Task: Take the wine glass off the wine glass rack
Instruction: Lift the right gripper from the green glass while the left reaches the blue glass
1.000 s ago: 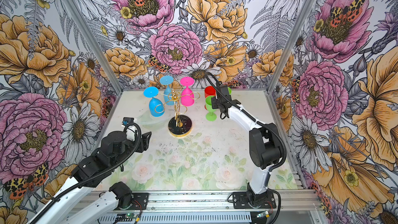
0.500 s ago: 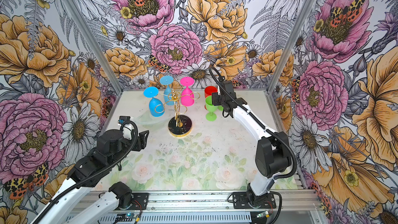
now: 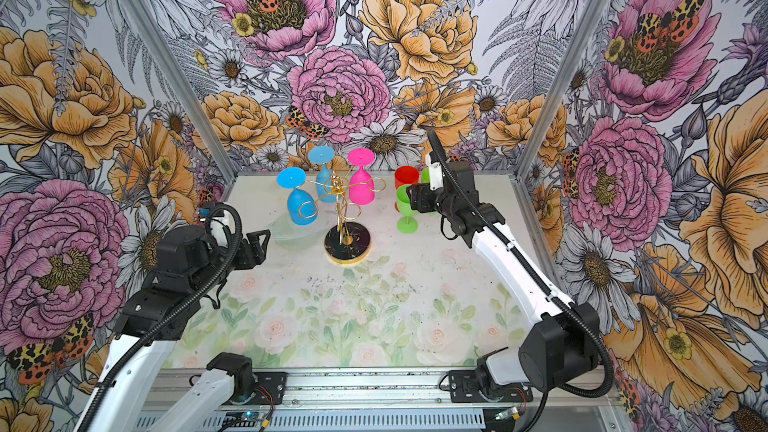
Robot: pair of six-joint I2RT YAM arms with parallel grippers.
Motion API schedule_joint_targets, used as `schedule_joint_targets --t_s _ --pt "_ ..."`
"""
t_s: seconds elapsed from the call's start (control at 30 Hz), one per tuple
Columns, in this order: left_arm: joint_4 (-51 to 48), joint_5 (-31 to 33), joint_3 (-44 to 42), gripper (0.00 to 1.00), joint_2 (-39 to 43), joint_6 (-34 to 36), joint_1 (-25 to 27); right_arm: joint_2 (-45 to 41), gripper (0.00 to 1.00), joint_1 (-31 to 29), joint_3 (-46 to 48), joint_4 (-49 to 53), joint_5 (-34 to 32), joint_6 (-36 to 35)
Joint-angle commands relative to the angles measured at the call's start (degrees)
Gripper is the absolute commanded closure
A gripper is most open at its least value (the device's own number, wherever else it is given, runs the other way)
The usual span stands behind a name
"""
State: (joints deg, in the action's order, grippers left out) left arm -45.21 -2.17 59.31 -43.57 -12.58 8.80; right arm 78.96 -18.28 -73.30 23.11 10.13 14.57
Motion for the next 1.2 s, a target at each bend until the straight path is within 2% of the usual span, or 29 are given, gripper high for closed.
schedule_joint_targets --t_s 0.0,0.2,0.5,0.8,1.17 --pt "0.6 -10.6 3.6 0.24 -3.1 -2.2 -4.8 -3.4 0.26 0.2 2.1 0.2 5.7 0.7" --pt "5.1 -23.2 8.0 0.27 -10.4 -9.0 -11.6 -6.9 0.26 0.2 6.4 0.1 9.2 -0.1" --pt "14.5 -31.8 10.5 0.32 -17.3 -17.5 -12.8 -11.7 0.27 0.1 11.0 0.1 10.8 -0.4" --pt "18.2 -32.8 12.7 0.39 -23.8 -22.9 -12.9 -15.3 0.27 0.0 12.6 0.1 12.7 -0.6" --pt "20.1 -32.5 14.0 0.46 -28.4 -24.6 -12.9 -17.8 0.27 0.0 14.0 0.1 12.1 -0.5"
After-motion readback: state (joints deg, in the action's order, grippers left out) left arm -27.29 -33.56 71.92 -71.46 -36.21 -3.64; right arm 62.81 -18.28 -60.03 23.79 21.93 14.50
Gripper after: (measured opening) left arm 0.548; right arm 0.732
